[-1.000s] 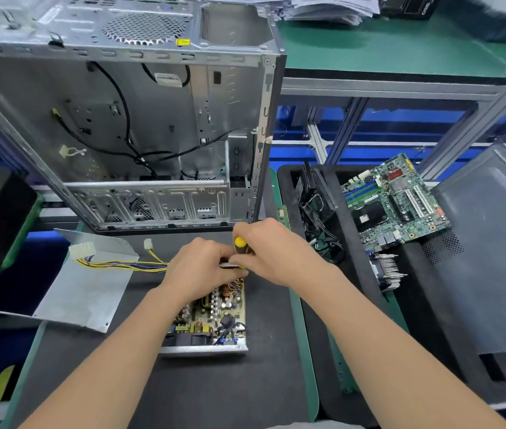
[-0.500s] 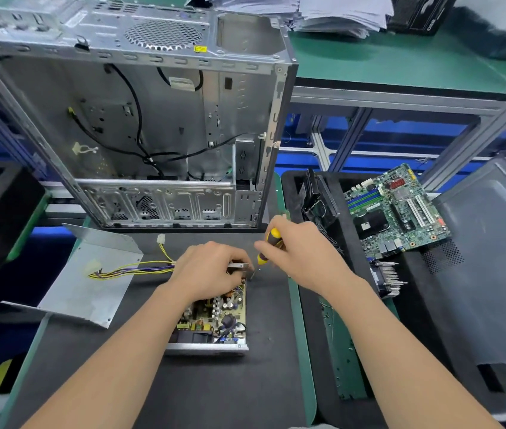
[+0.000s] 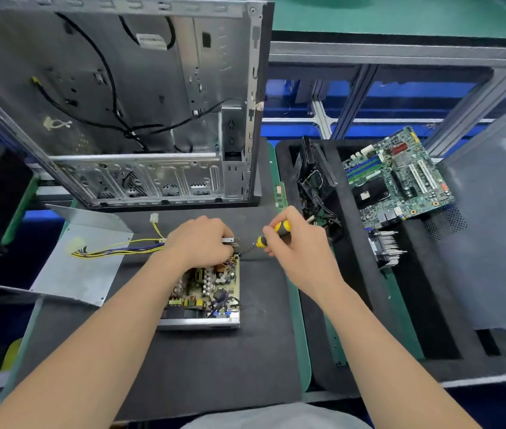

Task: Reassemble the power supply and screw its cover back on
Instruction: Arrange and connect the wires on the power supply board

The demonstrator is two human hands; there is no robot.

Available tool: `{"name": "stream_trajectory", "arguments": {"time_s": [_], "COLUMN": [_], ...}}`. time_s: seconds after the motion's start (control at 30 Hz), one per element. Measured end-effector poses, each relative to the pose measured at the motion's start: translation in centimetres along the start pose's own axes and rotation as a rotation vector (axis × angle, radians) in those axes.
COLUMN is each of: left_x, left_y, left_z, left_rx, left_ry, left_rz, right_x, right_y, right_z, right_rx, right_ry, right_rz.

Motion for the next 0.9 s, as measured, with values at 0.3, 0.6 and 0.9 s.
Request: {"name": "stream_trajectory", "arguments": {"time_s": [0.3, 0.6, 0.9], "left_x": [0.17, 0.64, 0.69], "left_y": [0.09, 0.31, 0.27], "left_z": [0.02, -0.21, -0.26], "left_rx": [0.001, 0.012, 0.015], "left_ry": [0.002, 0.003, 0.008], "left_rz": [-0.008, -0.011, -0.017], "right_x": [0.45, 0.1, -0.28], "right_y": [-0.29, -0.52, -0.76], "right_z": [-0.43, -0.42, -1.01], "right_rx": [-0.038, 0.015, 0.031], "right_ry": [0.004, 0.032, 0.05], "right_rz": [-0.014, 0.009, 0.011]}}
Point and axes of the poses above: each hand's wrist, its own x-axis away from the middle knuckle, its own y-axis out of the back of the hand, z = x × y, the point moved 1 cm from there along -x, towards the middle knuckle, and after that the axes turned 13 degrees about z, right-handed, at the moved point
